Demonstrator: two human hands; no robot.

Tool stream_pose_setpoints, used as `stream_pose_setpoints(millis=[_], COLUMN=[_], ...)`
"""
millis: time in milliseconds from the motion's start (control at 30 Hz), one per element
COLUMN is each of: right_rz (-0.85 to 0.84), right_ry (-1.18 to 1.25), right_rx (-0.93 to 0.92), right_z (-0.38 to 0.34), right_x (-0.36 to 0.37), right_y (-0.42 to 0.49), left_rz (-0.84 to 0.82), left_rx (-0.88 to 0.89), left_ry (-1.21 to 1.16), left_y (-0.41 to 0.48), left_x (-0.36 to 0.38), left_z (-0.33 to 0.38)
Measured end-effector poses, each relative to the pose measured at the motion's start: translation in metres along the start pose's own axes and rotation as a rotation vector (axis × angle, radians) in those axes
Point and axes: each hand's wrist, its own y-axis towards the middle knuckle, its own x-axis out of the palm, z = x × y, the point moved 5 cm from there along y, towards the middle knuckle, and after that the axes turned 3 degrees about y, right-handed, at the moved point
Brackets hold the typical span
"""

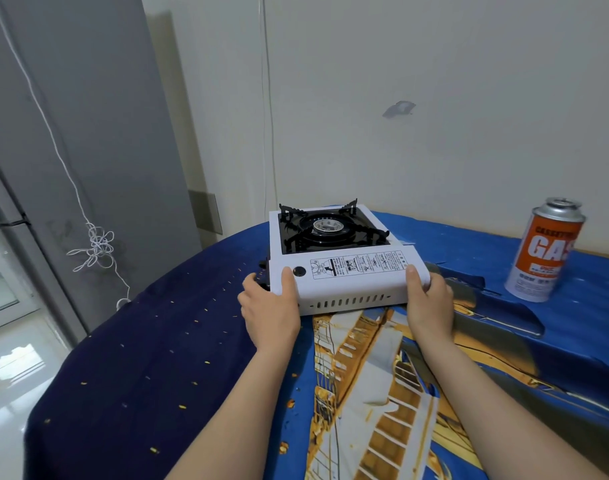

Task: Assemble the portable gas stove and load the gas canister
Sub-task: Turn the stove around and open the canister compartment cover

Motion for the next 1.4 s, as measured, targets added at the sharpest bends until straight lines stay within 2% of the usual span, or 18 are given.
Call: stream_pose_setpoints(millis=[167,467,833,1000,1233,1400], right_rz=[0.001,-0.039,-0.185,-0.163,-0.069,-0.045], right_ry=[0.001,-0.063,0.047,0.097,0.114,0.168], right_rx=[0.003,-0.146,-0.157,-0.129,-0.072,0.002], right_z=[-0.002,-0.006,-0.008,-0.008,-0.008,-0.007], right_x=[0.002,0.003,0.009,0.009,0.01,0.008], right_y=[-0.002,-0.003,-0.001,-0.006,-0.012,-0.014], left_rz=[-0.032,-0.076,-0.357,-0.272,-0.123,0.01], left_rx=[0.026,0.04,-0.012,0.004,0.127,0.09], left_ry=[-0.094,-0.231,-0.452,-0.484,-0.406,-0.417], left_y=[0.005,0.023,0.038,0.032,0.014,0.001], left_x=[-0.001,-0.003,0.013,0.015,0.01,0.002], left_z=[-0.002,-0.006,-0.009,-0.008,-0.001,0.004])
